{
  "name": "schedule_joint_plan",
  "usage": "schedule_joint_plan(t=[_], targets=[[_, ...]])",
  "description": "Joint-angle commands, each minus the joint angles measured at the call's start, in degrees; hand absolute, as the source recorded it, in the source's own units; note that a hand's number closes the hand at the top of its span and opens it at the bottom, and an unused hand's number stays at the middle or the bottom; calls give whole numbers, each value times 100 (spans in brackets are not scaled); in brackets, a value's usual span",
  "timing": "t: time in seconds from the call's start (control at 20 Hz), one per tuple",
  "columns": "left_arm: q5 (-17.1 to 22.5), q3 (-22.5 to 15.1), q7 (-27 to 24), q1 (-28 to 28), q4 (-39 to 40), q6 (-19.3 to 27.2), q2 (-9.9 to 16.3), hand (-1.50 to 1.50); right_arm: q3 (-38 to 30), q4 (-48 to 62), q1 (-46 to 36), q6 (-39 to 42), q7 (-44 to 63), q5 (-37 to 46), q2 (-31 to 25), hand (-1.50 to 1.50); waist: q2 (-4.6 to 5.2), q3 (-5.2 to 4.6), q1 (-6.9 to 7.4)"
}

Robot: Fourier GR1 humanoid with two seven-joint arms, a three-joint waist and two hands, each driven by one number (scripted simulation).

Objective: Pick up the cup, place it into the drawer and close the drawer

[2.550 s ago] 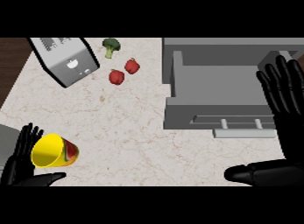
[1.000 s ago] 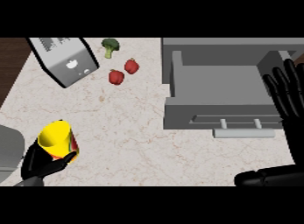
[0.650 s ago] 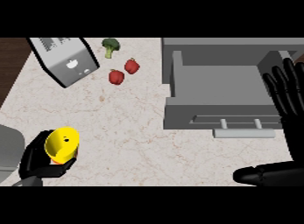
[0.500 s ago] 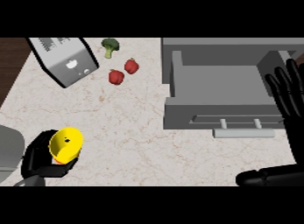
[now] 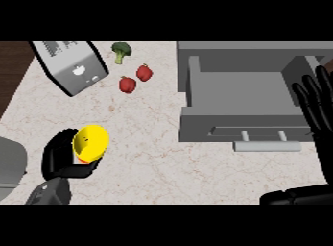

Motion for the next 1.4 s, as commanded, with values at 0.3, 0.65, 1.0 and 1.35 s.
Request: schedule_joint_plan(t=[0.3,0.65,1.0,1.35], targets=[[-123,-801,437,261,-1907,128,-545,150,113,-123,292,20,-33,133,65,-150,-18,7,43],[325,-1385,2235,93,-3794,731,-783,150,12,49,-1,-10,73,-12,35,-150,-15,6,40],[569,-1749,3667,-569,-4946,1554,-794,150,-399,62,-56,185,83,-365,-216,-150,-10,7,18],[339,-1578,4366,-1983,-4419,2103,-670,150,-269,-137,-31,50,204,-198,-149,-150,0,4,-31]])
